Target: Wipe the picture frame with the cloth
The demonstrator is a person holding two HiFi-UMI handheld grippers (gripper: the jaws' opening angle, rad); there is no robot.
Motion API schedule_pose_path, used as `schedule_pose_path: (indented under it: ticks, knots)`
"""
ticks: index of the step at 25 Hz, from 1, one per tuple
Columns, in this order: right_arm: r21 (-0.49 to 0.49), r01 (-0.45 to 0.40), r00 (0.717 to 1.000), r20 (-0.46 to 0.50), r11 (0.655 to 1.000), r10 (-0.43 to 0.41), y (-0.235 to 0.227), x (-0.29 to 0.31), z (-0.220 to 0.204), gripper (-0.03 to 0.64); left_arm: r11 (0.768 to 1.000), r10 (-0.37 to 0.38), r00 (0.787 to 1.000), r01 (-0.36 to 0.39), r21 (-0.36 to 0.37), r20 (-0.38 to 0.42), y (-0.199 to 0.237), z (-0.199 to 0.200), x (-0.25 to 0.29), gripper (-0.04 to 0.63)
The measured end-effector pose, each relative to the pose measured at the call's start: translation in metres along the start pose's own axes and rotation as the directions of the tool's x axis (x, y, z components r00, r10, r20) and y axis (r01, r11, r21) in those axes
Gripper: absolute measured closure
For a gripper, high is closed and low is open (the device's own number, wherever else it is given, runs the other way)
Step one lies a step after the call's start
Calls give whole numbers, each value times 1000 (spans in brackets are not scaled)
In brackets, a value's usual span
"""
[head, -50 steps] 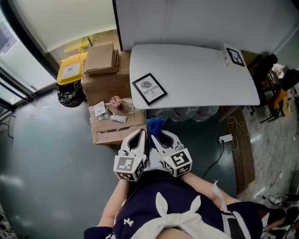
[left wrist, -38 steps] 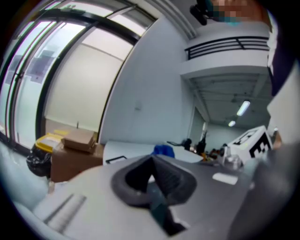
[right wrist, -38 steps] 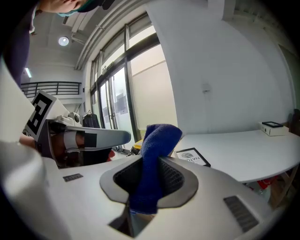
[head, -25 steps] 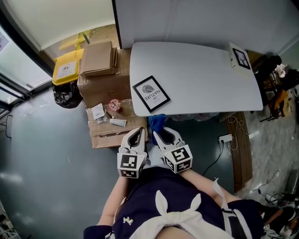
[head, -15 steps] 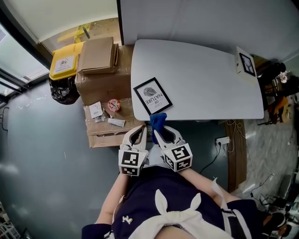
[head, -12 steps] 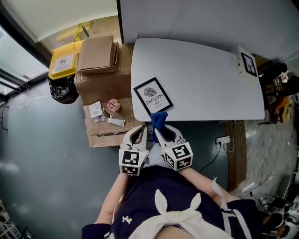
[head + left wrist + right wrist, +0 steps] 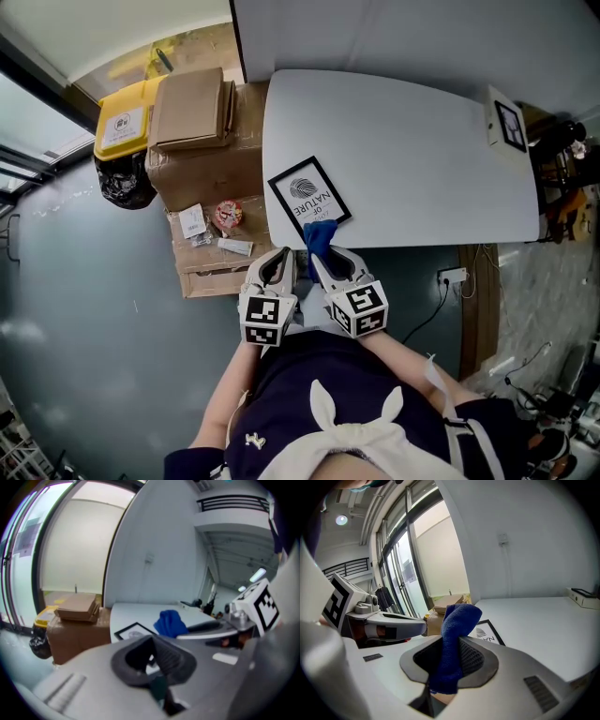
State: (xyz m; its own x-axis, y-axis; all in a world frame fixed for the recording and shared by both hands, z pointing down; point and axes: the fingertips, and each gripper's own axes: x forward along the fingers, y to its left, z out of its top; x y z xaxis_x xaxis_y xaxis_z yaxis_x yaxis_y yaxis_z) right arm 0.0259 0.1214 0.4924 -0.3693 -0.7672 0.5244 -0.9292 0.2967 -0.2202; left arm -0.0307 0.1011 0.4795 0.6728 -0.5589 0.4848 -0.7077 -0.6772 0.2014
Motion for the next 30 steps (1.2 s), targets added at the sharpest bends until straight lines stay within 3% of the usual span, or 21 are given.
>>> schedule_pose_path:
  ticks: [30]
  knots:
    - [-46, -79, 995, -66, 996, 76, -54, 70, 41, 532, 997, 60, 983, -68, -43, -176, 46, -7, 81, 592]
